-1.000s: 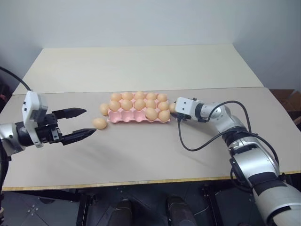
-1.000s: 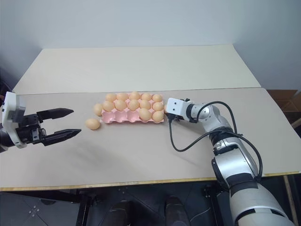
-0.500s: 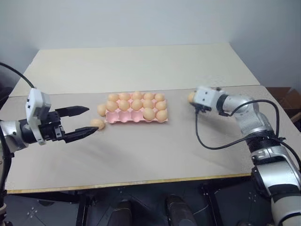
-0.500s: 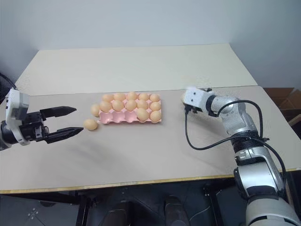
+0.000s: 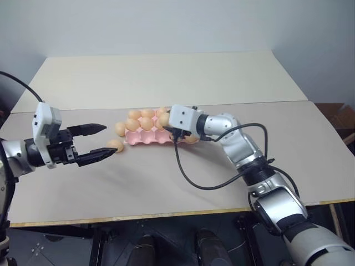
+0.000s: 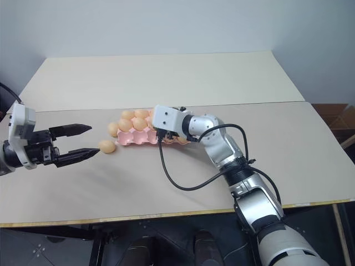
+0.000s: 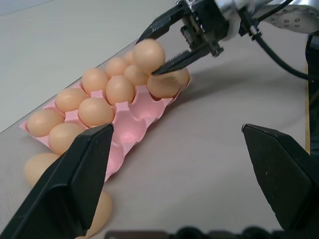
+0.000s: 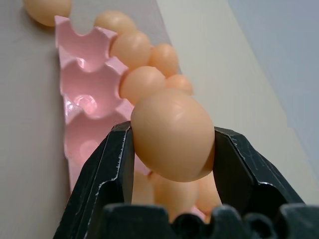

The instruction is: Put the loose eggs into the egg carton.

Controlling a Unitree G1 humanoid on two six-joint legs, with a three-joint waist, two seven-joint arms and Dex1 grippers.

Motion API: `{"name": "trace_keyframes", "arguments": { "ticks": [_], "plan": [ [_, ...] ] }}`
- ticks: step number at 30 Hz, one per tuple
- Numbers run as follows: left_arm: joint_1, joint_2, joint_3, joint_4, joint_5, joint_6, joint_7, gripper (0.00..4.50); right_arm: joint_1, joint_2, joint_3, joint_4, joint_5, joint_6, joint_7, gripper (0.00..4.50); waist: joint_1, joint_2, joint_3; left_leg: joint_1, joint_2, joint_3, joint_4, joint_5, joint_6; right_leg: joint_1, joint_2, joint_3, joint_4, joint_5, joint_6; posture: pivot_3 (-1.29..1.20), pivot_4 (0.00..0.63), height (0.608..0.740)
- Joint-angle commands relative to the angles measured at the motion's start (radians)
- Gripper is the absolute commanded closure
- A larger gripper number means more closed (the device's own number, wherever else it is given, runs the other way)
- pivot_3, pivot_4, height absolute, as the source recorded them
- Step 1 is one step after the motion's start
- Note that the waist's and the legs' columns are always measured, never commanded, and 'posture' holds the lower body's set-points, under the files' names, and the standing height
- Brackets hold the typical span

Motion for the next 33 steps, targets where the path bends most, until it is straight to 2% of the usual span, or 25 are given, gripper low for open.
{"name": "trace_keyframes", "arguments": {
  "ticks": [1, 4, 8, 11, 16, 19, 25, 28, 33],
  "plan": [
    [0.023, 0.014, 0.051, -0.043, -0.013, -0.002, 0.007, 0.00, -0.039, 0.037, -0.002, 0.029, 0.007, -0.019, -0.016, 2.35, 0.000, 0.000, 0.000, 0.000, 0.000, 0.000, 0.000, 0.000, 0.000, -0.001, 0.000, 0.000, 0.000, 0.000, 0.000, 0.00, 0.150, 0.740],
    [0.039, 0.014, 0.063, -0.051, -0.016, 0.000, 0.011, 0.00, -0.048, 0.070, 0.007, 0.073, 0.007, -0.029, -0.011, 2.35, 0.000, 0.000, 0.000, -0.001, 0.000, 0.000, 0.000, 0.000, 0.000, -0.002, 0.000, 0.000, 0.001, 0.000, 0.000, 0.00, 0.150, 0.740],
    [0.042, 0.015, 0.066, -0.054, -0.016, 0.001, 0.015, 0.00, -0.063, 0.100, 0.012, 0.125, -0.013, -0.026, -0.037, 1.18, 0.000, 0.000, 0.000, -0.001, 0.000, 0.000, 0.000, 0.000, 0.000, -0.002, 0.000, 0.000, 0.001, 0.000, 0.000, 0.00, 0.150, 0.740],
    [0.048, 0.016, 0.073, -0.057, -0.017, 0.002, 0.014, 0.00, -0.061, 0.093, -0.003, 0.101, -0.009, -0.009, -0.040, 0.12, 0.000, 0.000, 0.000, -0.001, 0.000, 0.000, 0.000, 0.000, 0.000, -0.004, 0.000, 0.001, 0.002, 0.000, 0.000, 0.00, 0.150, 0.740],
    [0.042, 0.020, 0.066, -0.045, -0.012, -0.001, 0.010, 0.00, -0.030, 0.041, -0.050, -0.072, 0.039, 0.057, 0.009, 0.05, -0.001, 0.000, 0.000, -0.008, 0.000, 0.000, 0.001, 0.001, -0.002, -0.012, 0.000, 0.001, 0.008, 0.000, 0.000, 0.00, 0.150, 0.740],
    [0.029, 0.020, 0.053, -0.030, -0.005, -0.008, 0.006, 0.00, 0.009, -0.015, -0.120, -0.239, 0.108, 0.157, 0.054, 0.05, 0.005, 0.000, 0.000, -0.009, -0.001, 0.000, 0.001, 0.001, -0.001, -0.012, -0.001, 0.001, 0.010, 0.000, 0.000, 0.00, 0.150, 0.740],
    [-0.009, -0.005, 0.040, 0.027, 0.025, -0.045, 0.042, 0.00, 0.152, -0.246, -0.355, -0.558, 0.335, 0.359, 0.192, 0.05, 0.028, 0.000, 0.000, -0.009, -0.001, 0.000, 0.001, 0.001, -0.001, -0.011, -0.002, -0.001, 0.007, 0.000, 0.000, 0.00, 0.150, 0.740],
    [0.007, 0.008, 0.047, 0.050, 0.034, -0.049, 0.023, 0.00, 0.229, -0.343, -0.433, -0.642, 0.414, 0.412, 0.224, 0.05, 0.033, 0.000, 0.000, -0.009, -0.002, 0.000, 0.002, 0.001, -0.001, -0.010, -0.002, 0.000, 0.004, 0.000, 0.000, 0.00, 0.150, 0.740],
    [0.093, 0.019, 0.095, 0.101, 0.069, -0.079, 0.001, 0.00, 0.465, -0.529, -0.630, -0.745, 0.624, 0.554, 0.366, 0.05, 0.034, 0.000, 0.000, -0.009, -0.001, 0.001, 0.001, 0.000, -0.001, -0.011, -0.002, 0.000, 0.004, 0.000, 0.000, 0.00, 0.150, 0.740]
  ]
}}
